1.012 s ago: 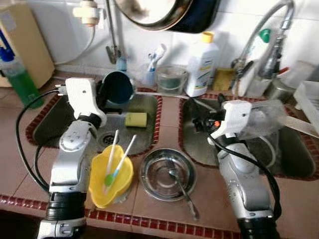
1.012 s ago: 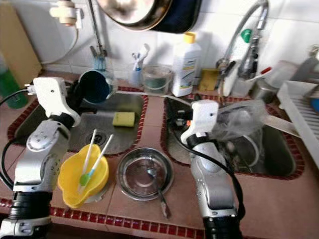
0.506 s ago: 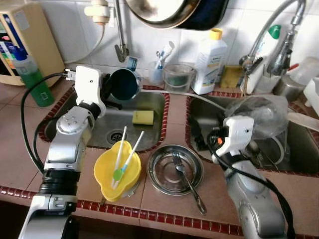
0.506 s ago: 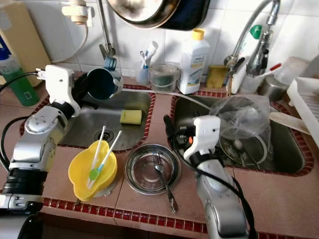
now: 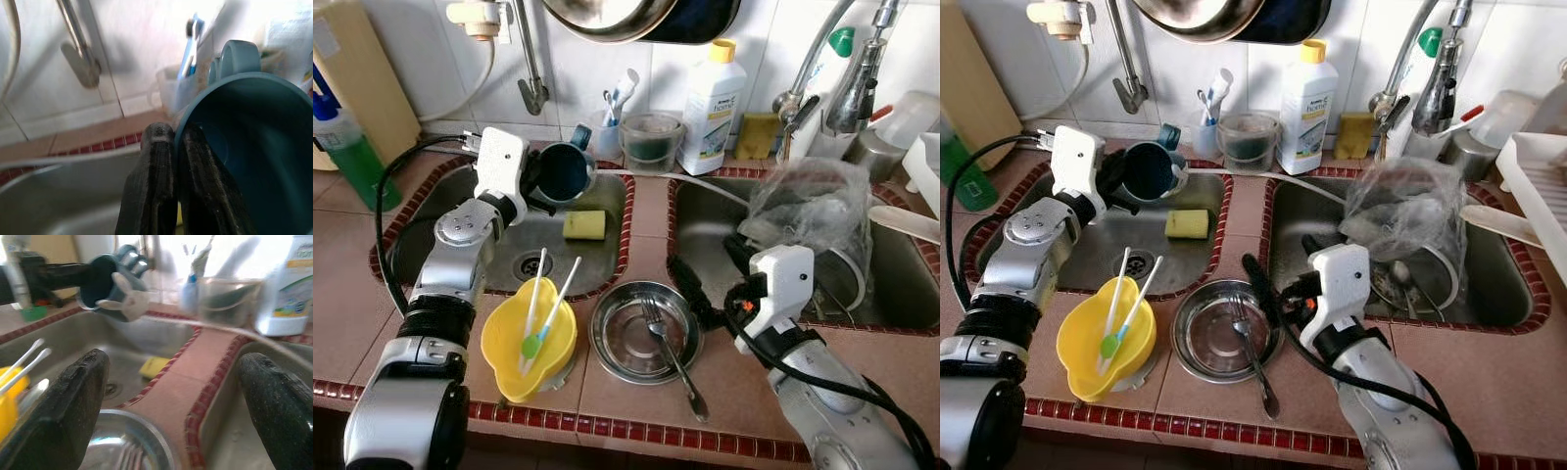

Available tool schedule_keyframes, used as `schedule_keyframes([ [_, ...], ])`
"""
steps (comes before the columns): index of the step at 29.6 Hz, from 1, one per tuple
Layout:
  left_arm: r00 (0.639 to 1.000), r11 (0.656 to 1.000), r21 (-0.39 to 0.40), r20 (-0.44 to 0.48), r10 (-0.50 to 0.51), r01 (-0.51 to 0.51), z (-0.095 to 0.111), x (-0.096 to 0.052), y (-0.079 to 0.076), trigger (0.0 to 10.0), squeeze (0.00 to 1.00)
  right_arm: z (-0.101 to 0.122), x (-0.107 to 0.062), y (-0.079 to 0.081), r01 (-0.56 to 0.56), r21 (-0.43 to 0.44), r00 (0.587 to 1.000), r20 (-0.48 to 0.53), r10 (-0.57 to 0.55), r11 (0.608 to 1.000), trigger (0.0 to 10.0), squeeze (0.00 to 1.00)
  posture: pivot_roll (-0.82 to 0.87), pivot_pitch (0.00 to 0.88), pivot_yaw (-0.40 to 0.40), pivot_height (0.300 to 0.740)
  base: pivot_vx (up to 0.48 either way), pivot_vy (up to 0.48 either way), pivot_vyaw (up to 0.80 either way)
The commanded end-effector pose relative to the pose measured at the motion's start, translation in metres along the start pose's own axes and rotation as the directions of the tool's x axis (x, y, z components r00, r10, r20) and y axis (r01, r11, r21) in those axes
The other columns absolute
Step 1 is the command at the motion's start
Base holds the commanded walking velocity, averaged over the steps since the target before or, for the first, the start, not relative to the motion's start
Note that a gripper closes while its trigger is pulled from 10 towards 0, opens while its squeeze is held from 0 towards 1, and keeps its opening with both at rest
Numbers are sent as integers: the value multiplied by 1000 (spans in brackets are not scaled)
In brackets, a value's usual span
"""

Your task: Kitchen organization

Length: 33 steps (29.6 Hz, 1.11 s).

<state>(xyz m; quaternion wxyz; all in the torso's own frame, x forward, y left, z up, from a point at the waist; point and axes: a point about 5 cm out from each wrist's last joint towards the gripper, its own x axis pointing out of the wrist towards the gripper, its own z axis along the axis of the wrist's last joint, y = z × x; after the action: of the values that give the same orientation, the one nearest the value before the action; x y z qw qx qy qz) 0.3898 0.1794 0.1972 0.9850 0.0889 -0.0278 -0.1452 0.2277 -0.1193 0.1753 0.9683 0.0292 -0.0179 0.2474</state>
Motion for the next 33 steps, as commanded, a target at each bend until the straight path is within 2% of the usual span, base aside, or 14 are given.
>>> schedule_keyframes([
  [1,999,999,-12,-17,42,-42,0,1,12,10000,0,5,-3,8,-63,9,998,-1,63,998,10000,0,-149,147,43,740,0,0,0],
  [3,997,997,-42,-56,61,-63,-7,1,17,10000,0,7,-4,13,-95,27,995,-7,95,995,10000,0,-150,151,42,740,0,0,0],
  [7,991,996,-20,-98,88,-90,-14,-3,26,10000,0,10,-7,20,-159,54,987,-20,161,986,10000,0,-149,154,41,740,0,0,0],
  [15,983,992,0,-137,123,-124,-22,-8,39,10000,0,8,-11,20,-185,48,980,-63,188,982,10000,0,-144,149,40,740,0,0,0],
  [23,975,991,48,-180,130,-124,-30,-12,41,10000,0,6,-12,19,-185,48,979,-79,188,982,10000,0,-147,139,43,740,0,0,0],
  [33,970,991,54,-207,128,-119,-36,-14,44,10000,0,5,-17,16,-187,47,976,-100,191,981,10000,0,-149,132,44,740,0,0,0],
])
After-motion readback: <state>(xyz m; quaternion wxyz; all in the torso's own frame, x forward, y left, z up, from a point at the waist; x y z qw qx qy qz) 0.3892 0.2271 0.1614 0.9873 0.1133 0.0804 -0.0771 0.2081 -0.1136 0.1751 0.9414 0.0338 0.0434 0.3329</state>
